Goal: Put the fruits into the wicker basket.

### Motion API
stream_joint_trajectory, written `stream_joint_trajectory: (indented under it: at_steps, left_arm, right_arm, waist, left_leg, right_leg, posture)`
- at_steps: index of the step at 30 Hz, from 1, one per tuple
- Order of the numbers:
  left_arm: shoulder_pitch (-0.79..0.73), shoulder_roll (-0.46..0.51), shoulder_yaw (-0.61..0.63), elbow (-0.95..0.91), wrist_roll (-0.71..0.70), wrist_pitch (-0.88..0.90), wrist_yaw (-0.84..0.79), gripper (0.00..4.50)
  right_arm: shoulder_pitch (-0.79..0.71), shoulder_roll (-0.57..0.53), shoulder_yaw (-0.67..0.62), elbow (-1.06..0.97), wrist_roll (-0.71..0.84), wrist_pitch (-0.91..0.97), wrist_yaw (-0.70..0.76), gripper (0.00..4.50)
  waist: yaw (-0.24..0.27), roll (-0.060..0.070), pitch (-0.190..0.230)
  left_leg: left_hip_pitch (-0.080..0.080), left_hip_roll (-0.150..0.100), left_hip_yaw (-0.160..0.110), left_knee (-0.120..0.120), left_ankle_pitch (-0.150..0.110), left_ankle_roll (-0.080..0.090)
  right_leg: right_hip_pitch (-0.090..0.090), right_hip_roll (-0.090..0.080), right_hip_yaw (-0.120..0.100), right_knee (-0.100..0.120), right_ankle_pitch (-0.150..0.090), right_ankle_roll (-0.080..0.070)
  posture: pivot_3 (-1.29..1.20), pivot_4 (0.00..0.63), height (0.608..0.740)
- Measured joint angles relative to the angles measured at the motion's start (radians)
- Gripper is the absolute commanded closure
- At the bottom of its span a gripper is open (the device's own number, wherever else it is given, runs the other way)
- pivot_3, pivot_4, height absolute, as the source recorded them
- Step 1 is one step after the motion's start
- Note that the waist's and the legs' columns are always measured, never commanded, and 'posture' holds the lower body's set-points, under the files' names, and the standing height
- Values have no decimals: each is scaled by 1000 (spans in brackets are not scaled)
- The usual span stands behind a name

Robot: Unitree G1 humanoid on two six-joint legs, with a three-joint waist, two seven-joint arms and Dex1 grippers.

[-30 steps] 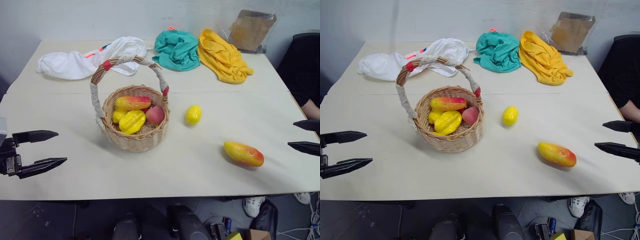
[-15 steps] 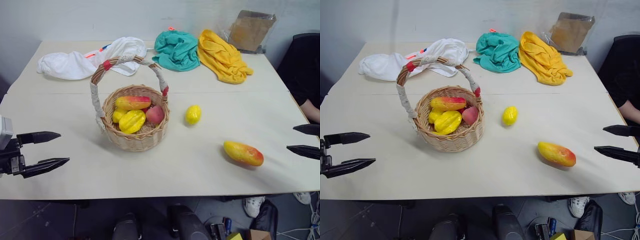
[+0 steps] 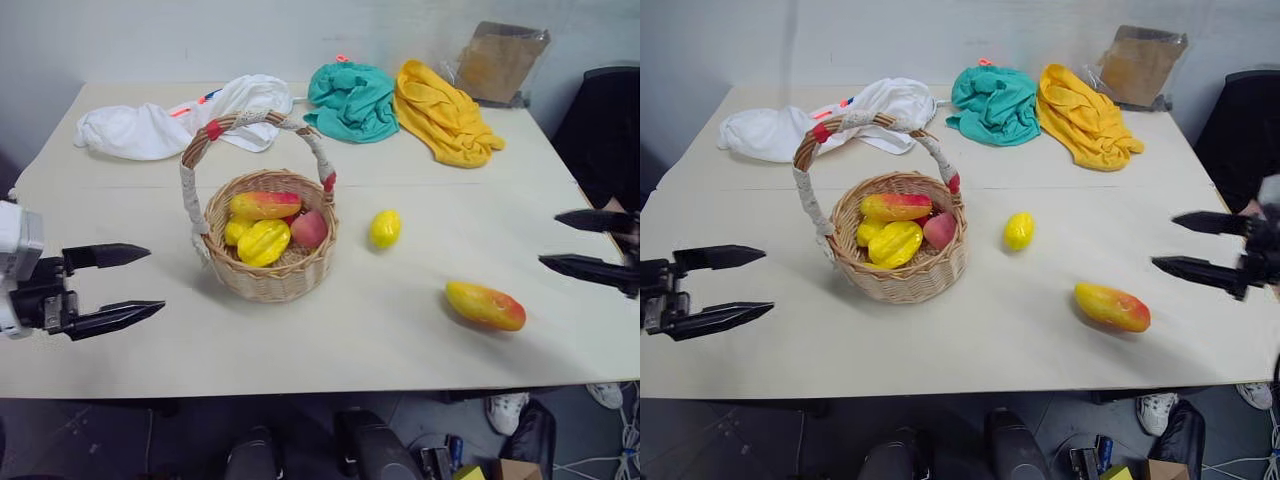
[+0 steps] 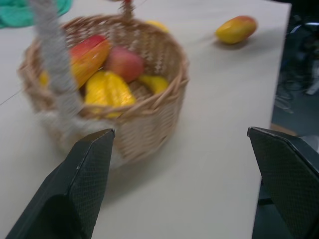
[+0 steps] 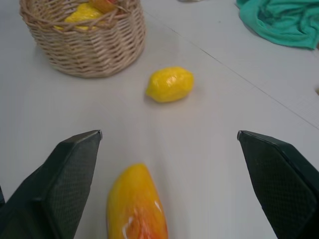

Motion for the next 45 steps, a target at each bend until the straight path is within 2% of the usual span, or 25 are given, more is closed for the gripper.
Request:
stream_joint_trajectory:
  at_steps: [3, 6, 10, 16, 19, 25, 28, 30, 32, 33, 35, 40, 43, 45]
  left_arm:
    - [-98, -20, -54, -82, -90, 39, 75, 18]
    - [-173, -59, -108, -129, -110, 43, 173, 18]
    - [-222, -71, -133, -175, -163, 59, 260, 18]
    - [-250, -64, -188, -182, -172, 61, 272, 18]
    - [-274, -54, -201, -175, -164, 53, 270, 18]
    - [-284, -50, -229, -173, -142, 38, 262, 18]
    - [-287, -50, -238, -173, -140, 35, 262, 0]
    - [-297, -50, -247, -173, -139, 33, 262, 0]
    - [-299, -49, -248, -165, -131, 30, 262, 0]
    - [-299, -47, -247, -157, -124, 30, 262, 0]
    - [-297, -43, -242, -133, -119, 30, 263, 0]
    - [-212, -8, -126, -104, -113, 45, 252, 0]
    - [-183, 14, -60, -89, -116, 60, 240, 0]
    - [-184, 20, -36, -89, -126, 69, 239, 0]
  right_arm:
    - [-136, 124, 137, -62, -37, 53, -147, 0]
    - [-261, 267, 241, -60, -86, 116, -304, 0]
    - [-369, 411, 346, 34, -206, 126, -493, 0]
    - [-420, 518, 415, 216, -317, 94, -595, 0]
    - [-430, 549, 424, 310, -344, 100, -600, 0]
    - [-443, 598, 451, 376, -390, 109, -620, 0]
    - [-442, 619, 452, 400, -401, 108, -630, 609]
    - [-441, 622, 449, 390, -396, 109, -623, 1216]
    - [-419, 621, 414, 325, -351, 123, -582, 1866]
    - [-408, 617, 400, 287, -323, 132, -556, 1962]
    - [-388, 593, 378, 196, -264, 161, -493, 1963]
    - [-329, 503, 305, -72, -50, 327, -354, 1963]
    - [-350, 510, 305, -218, 63, 431, -344, 1963]
    - [-378, 539, 330, -260, 83, 454, -366, 1963]
  waist:
    - [-2, 0, 0]
    - [-1, 0, 0]
    - [1, 0, 0]
    - [3, 0, 0]
    - [2, 0, 0]
    - [-2, 0, 0]
    - [-3, 0, 0]
    - [-2, 0, 0]
    - [0, 0, 0]
    - [0, 0, 0]
    - [1, 0, 0]
    - [-1, 0, 0]
    - [-3, 0, 0]
    - [-3, 0, 0]
  left_leg:
    - [-1, -1, 0, 0, 1, -1]
    - [-2, 0, 0, 1, 3, -2]
    - [-4, 0, 0, 1, 4, -2]
    - [-4, -1, 1, 1, 4, -1]
    - [-4, -1, 1, 2, 4, -2]
    - [-3, 0, 1, 2, 4, -2]
    - [-3, 0, 1, 2, 4, -2]
    - [-3, 0, 1, 2, 4, -2]
    - [-4, 0, 1, 2, 4, -2]
    - [-4, 0, 1, 2, 4, -2]
    - [-4, 0, 1, 2, 4, -2]
    - [-3, 0, 1, 0, 4, -2]
    - [-3, 1, 0, 0, 5, -3]
    - [-3, 0, 0, 0, 5, -2]
  right_leg:
    - [-2, 0, 1, 1, 0, 1]
    - [-3, 1, 1, 3, 0, 1]
    - [-4, 1, 1, 3, 0, 0]
    - [-4, 1, 1, 2, 0, 0]
    - [-4, 2, 1, 2, 0, 0]
    - [-4, 2, 1, 4, 0, 0]
    - [-4, 2, 1, 5, 0, 0]
    - [-4, 2, 1, 5, 0, 0]
    - [-4, 2, 1, 4, 0, 0]
    - [-4, 2, 1, 4, 0, 0]
    - [-4, 2, 1, 4, 0, 0]
    - [-4, 2, 1, 3, 0, 0]
    - [-4, 2, 0, 3, 0, 0]
    - [-4, 2, 0, 4, 0, 0]
  posture:
    - [0, 150, 740]
    - [0, 150, 740]
    - [0, 150, 740]
    - [0, 150, 740]
    - [0, 150, 740]
    - [0, 150, 740]
    - [0, 150, 740]
    - [0, 150, 740]
    - [0, 150, 740]
    - [0, 150, 740]
    - [0, 150, 740]
    - [0, 150, 740]
    - [0, 150, 740]
    - [0, 150, 740]
